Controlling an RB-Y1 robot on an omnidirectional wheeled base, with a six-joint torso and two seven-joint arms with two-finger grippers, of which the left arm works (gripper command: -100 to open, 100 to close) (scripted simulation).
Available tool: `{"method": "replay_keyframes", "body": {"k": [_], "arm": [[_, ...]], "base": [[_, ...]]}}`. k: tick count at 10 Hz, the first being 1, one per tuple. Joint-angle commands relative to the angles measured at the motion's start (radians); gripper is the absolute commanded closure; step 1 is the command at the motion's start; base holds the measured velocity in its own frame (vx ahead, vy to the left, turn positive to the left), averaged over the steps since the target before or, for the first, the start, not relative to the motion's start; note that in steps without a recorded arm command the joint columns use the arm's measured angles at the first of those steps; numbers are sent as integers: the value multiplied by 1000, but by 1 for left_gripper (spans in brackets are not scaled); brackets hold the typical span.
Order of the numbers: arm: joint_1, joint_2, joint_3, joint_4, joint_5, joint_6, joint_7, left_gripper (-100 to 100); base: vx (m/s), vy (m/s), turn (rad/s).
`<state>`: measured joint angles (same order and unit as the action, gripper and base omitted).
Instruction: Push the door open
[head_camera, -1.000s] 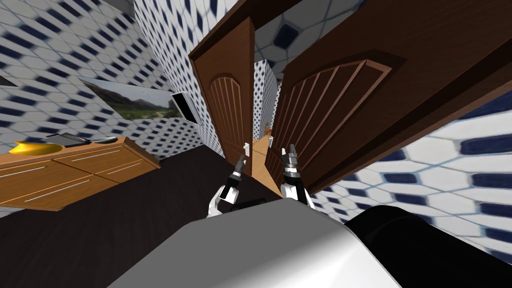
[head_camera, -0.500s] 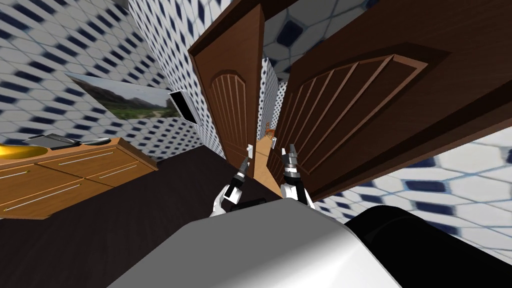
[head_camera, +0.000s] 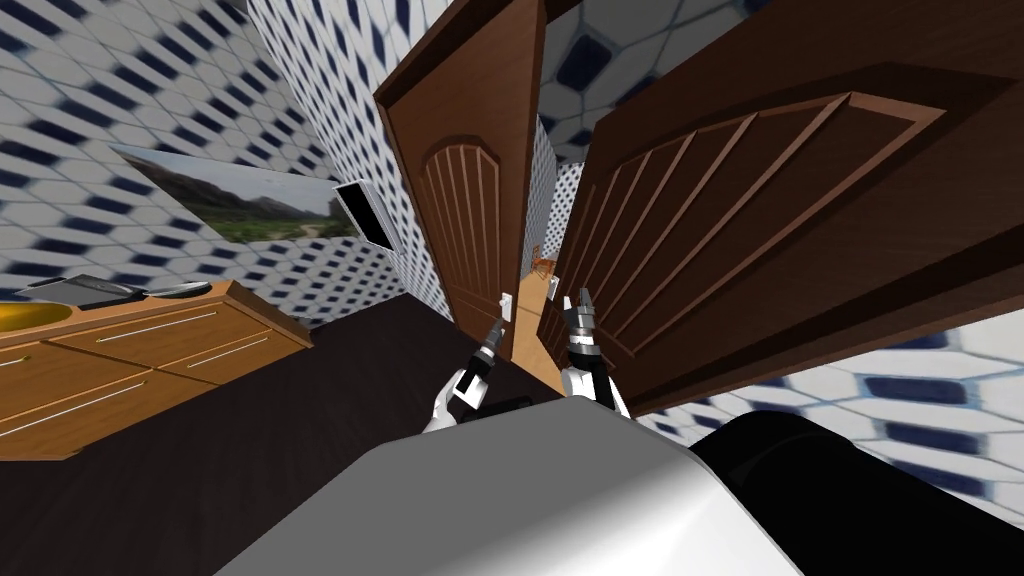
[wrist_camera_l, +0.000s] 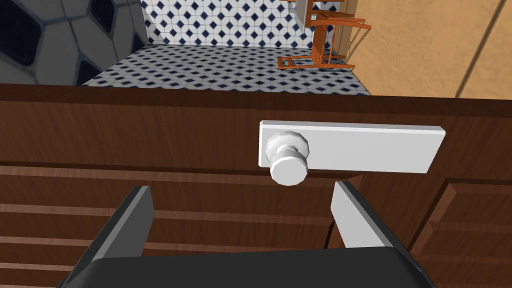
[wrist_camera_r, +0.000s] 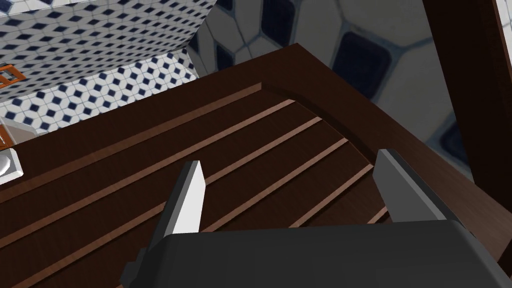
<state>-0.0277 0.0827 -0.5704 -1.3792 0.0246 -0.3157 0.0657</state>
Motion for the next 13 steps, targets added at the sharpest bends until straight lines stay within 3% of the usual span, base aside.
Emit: {"method": "replay_keyframes", "body": {"k": [1,7,9,13], "arm": [[-18,-6,-20,33,-1,7,4,-100],[-70,-18,-80,129,0,20,19,-100],[-71,-20,-82,132,-1,21,19,-100],[-81,-17,-69,153,-1,17,17,-100]], "base": [[148,143,-19],[150,147,-20],[100,104,-12],[120,-102,-26]]}}
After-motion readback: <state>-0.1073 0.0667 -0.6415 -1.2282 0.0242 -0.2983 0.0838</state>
